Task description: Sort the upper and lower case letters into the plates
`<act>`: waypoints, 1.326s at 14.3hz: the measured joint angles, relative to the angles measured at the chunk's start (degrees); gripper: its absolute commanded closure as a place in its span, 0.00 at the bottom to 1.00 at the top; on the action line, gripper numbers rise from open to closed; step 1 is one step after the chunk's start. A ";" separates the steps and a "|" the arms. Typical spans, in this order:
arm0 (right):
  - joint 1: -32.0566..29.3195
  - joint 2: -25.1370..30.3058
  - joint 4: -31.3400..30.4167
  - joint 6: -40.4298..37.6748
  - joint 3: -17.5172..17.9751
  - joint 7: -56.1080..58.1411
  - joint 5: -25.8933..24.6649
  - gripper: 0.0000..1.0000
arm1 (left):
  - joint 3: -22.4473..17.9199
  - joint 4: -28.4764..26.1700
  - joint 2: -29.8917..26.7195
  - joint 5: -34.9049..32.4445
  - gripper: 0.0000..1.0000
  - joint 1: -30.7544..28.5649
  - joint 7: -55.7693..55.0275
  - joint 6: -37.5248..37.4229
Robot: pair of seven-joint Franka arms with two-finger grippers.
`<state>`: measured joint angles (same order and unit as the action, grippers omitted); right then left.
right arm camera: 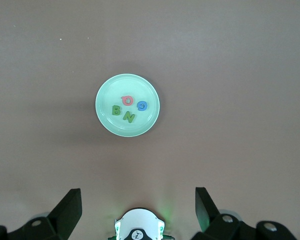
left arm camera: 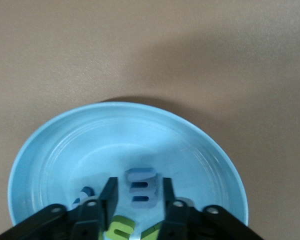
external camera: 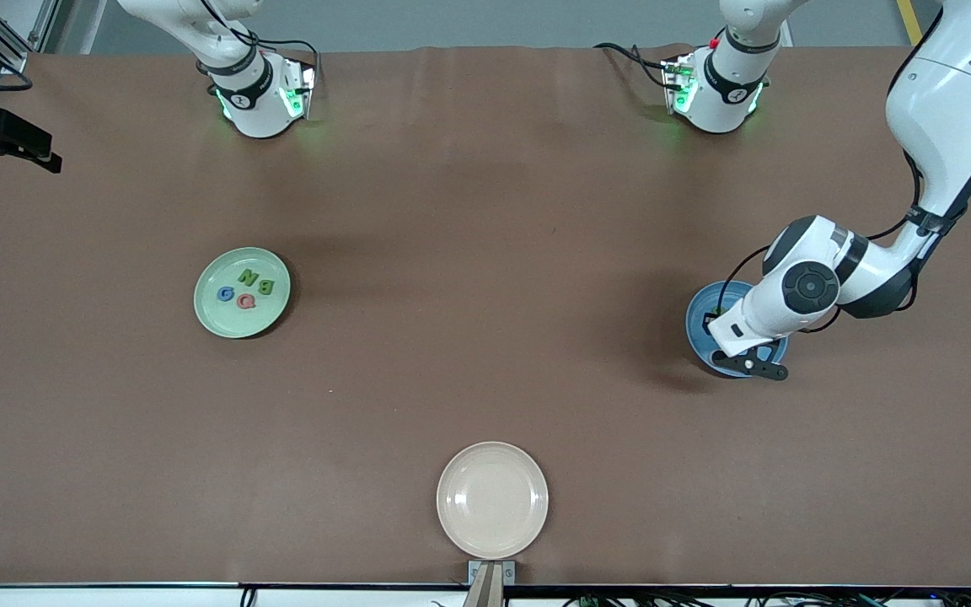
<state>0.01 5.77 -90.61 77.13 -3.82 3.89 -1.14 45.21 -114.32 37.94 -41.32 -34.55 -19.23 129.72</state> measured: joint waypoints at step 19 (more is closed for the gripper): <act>0.66 1.33 4.58 -2.15 -0.62 0.36 3.12 0.00 | 2.81 2.92 -4.59 2.30 0.00 -5.80 0.20 -7.70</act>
<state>0.66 7.10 -86.03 74.98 -4.44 4.25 1.98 48.02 -111.41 33.35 -39.02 -40.35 -19.03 122.01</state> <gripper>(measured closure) 0.000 0.000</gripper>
